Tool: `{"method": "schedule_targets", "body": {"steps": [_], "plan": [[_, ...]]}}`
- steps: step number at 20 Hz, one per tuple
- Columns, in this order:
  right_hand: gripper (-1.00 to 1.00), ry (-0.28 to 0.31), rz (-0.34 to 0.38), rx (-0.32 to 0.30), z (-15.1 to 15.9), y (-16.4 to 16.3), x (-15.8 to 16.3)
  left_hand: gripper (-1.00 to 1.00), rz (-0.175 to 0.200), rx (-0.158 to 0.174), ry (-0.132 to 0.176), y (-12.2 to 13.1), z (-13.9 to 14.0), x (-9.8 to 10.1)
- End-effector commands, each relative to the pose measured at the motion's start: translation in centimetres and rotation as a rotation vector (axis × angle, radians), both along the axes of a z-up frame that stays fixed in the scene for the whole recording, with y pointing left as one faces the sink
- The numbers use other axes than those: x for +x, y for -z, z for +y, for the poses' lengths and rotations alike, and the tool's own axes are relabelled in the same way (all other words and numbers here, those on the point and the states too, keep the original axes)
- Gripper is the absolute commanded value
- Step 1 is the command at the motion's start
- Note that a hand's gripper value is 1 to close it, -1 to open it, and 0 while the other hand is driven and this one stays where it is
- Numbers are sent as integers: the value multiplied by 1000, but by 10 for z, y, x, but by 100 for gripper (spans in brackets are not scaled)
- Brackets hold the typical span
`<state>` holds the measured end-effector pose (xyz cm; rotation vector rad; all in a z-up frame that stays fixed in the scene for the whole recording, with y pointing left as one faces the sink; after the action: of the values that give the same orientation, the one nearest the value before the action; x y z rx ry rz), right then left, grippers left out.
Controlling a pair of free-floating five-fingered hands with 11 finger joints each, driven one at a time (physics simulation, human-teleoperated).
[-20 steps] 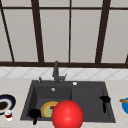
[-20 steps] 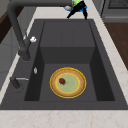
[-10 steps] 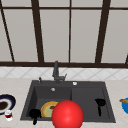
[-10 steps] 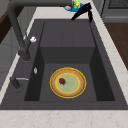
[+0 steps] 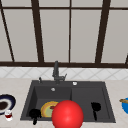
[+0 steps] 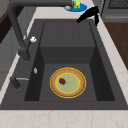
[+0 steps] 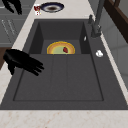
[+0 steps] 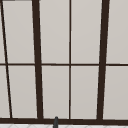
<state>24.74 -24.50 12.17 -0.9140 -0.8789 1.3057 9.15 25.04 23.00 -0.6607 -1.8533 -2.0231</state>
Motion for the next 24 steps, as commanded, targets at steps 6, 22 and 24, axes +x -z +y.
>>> {"method": "schedule_targets", "body": {"steps": [6,22,24], "plan": [[-100,-1,43,3,39,20,-71,0,0,0,0,0,0,0],[-100,-20,37,-8,45,15,-68,0,0,0,0,0,0,0],[-100,-20,26,-8,44,15,-68,0,0,0,0,0,0,0]]}}
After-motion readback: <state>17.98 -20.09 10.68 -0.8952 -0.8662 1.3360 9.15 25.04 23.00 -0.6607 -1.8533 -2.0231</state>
